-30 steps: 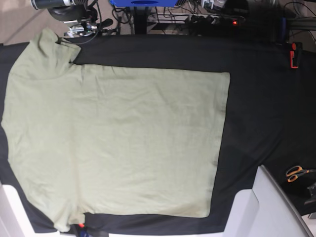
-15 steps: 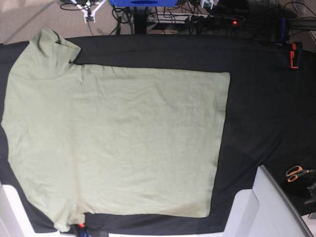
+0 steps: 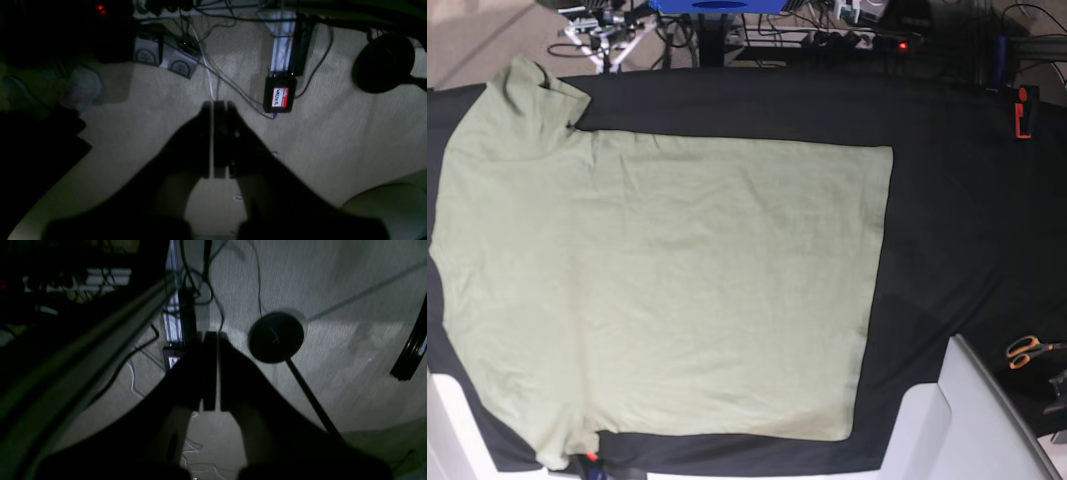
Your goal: Fold the T-shirt properly
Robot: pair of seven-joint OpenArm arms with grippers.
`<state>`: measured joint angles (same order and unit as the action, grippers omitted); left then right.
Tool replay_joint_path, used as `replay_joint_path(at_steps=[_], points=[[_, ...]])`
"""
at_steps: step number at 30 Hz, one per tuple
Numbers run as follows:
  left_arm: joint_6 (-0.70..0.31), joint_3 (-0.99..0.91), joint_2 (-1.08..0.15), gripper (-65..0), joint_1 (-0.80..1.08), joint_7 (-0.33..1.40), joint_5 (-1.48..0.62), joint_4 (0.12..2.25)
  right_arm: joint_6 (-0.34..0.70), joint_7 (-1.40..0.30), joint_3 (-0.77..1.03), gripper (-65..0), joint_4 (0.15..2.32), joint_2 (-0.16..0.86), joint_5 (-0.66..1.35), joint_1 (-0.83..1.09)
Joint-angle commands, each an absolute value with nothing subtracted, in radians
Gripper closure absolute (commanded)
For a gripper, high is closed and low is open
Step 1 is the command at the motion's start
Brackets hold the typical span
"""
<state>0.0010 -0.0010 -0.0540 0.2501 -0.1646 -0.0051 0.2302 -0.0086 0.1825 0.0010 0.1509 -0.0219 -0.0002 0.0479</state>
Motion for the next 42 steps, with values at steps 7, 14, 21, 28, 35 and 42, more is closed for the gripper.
replay_joint_path(at_steps=[7,14,21,28,35,42], points=[[0.005,0.002,-0.054,0.0,0.252,-0.17,-0.007,0.232,-0.008,0.185,0.001,-0.8,0.153,-0.033,-0.001,0.042],[0.005,0.008,-0.053,0.0,0.252,-0.17,-0.007,0.242,-0.008,0.185,0.002,-0.8,0.153,-0.033,-0.001,0.048],[0.005,0.01,-0.054,0.0,0.26,-0.17,-0.007,0.268,-0.008,0.134,-0.004,-0.8,0.157,-0.028,-0.033,0.016],[0.005,0.01,-0.053,0.0,0.259,-0.17,-0.007,0.271,-0.008,0.131,0.002,-0.8,0.094,-0.005,-0.081,0.03],[0.005,0.01,-0.053,0.0,0.259,-0.17,-0.001,0.269,-0.008,0.133,0.004,-0.8,0.085,-0.021,-0.079,0.016],[0.005,0.012,-0.054,0.0,0.259,-0.17,0.004,0.266,-0.008,0.134,0.002,-0.5,0.085,-0.047,-0.079,0.015]])
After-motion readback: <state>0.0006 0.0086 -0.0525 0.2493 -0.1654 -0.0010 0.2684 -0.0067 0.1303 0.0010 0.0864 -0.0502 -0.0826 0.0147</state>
